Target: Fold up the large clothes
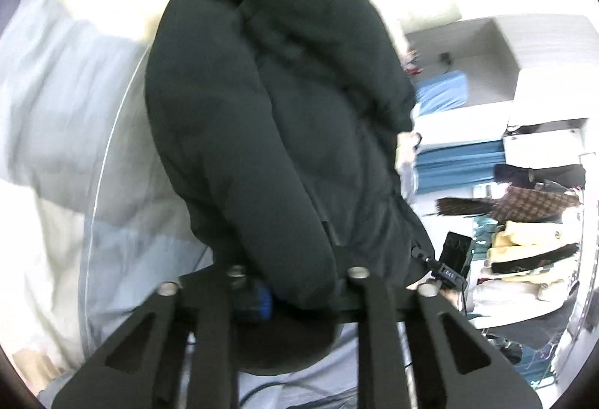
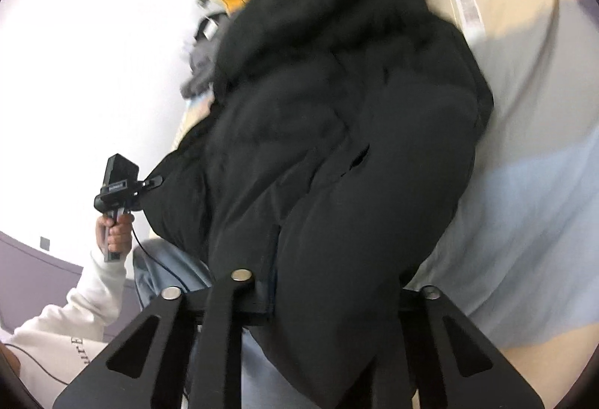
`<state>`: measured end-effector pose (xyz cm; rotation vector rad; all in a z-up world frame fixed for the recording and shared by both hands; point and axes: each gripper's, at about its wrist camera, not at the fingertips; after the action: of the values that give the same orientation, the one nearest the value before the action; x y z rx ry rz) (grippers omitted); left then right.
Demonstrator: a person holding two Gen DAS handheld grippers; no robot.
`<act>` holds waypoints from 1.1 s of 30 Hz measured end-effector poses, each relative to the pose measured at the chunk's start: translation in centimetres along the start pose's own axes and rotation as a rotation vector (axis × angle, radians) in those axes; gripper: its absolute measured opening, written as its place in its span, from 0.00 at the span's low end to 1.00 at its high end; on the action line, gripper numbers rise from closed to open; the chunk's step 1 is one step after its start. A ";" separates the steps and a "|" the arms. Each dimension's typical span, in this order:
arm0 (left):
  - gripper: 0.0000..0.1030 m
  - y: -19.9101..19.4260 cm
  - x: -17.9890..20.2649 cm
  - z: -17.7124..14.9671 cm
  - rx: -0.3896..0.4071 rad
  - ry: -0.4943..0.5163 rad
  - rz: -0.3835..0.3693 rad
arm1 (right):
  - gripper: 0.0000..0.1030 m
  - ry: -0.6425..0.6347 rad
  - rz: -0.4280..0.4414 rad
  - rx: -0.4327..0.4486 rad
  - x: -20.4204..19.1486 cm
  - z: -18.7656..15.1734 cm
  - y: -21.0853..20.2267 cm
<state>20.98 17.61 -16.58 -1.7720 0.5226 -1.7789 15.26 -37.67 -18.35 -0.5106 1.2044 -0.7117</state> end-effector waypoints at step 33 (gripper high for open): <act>0.03 -17.7 8.2 -15.9 0.345 0.204 -0.159 | 0.07 -0.024 0.087 0.511 -15.0 -13.6 -17.0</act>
<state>3.43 24.04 0.25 -1.4365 0.1412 -2.0315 -4.33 -38.13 -0.64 -0.0409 0.9673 -0.8981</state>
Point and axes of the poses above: each gripper's, at about its wrist camera, not at the fingertips, and y roughly the way its jaws point, x to its right, z to its top, and after that the axes turned 7 degrees about -x, right-handed
